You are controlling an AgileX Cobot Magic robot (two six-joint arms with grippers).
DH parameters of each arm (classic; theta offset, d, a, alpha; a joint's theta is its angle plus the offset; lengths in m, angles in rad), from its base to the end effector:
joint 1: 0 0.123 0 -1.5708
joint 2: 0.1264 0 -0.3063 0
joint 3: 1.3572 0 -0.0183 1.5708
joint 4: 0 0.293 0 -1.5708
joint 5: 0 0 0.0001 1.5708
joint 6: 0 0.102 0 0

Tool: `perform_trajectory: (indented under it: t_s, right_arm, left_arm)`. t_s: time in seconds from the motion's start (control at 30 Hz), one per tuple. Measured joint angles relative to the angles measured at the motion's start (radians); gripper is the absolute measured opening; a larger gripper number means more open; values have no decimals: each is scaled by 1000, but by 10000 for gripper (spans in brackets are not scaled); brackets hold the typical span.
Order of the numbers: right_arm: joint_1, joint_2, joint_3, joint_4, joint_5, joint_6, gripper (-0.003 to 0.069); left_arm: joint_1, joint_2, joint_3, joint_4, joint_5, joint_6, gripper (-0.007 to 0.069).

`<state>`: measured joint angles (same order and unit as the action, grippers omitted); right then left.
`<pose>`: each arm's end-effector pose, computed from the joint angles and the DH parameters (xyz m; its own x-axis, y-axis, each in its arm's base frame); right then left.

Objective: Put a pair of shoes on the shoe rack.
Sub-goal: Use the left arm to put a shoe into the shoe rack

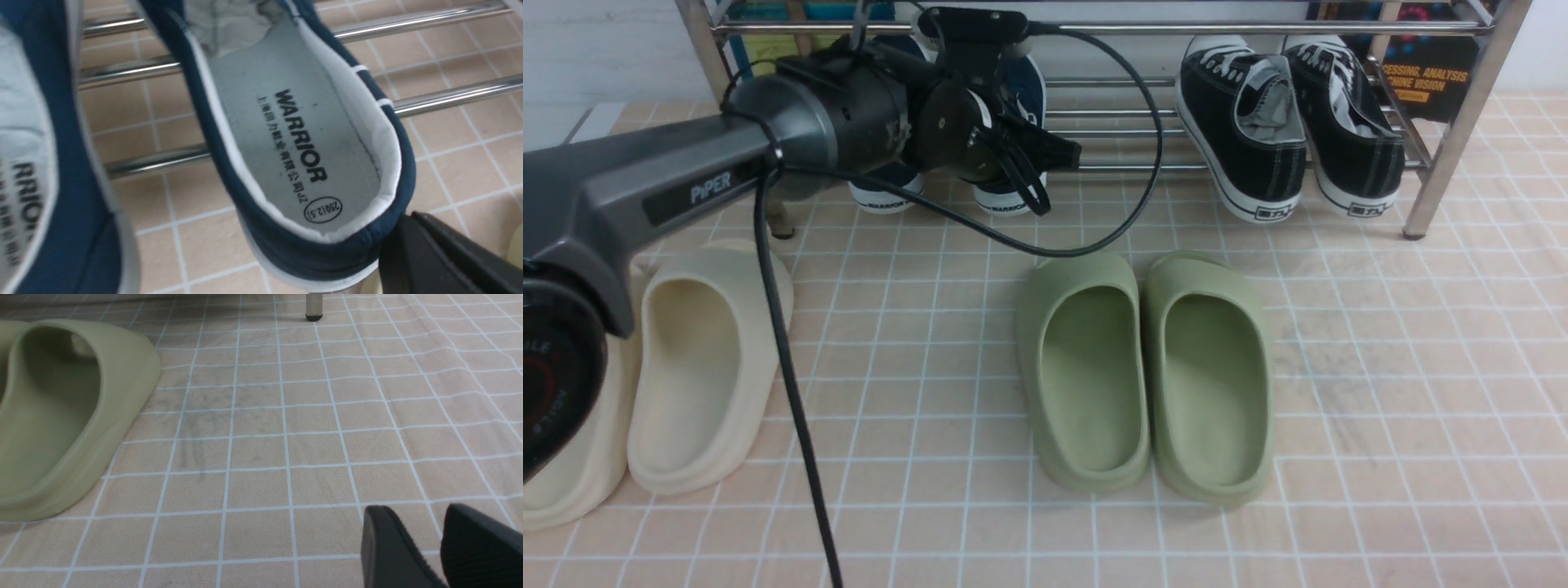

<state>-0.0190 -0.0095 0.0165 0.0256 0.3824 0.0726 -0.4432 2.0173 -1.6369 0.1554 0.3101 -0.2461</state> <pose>0.0837 -0.0006 0.1700 -0.2951 0.1018 -0.9500 0.0385 0.9948 0.0947 0.4862 -0.2254 0.2556 -0.5460 0.1510 -0.8241 0.3414 0.9384 -0.0542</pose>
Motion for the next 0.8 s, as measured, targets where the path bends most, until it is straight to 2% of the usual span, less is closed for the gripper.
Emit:
perform_trajectory:
  t_s: [0.43, 0.63, 0.7, 0.8]
  right_arm:
    - [0, 0, 0, 2, 0, 0, 239]
    - [0, 0, 0, 2, 0, 0, 239]
    - [0, 0, 0, 2, 0, 0, 239]
    - [0, 0, 0, 2, 0, 0, 239]
  left_arm:
    - [16, -75, -3, 43, 97, -6, 29]
    - [16, -134, 1, 102, 287, -7, 33]
    - [16, -157, 20, 111, 312, -7, 33]
    - [16, -319, 152, 126, 291, -9, 36]
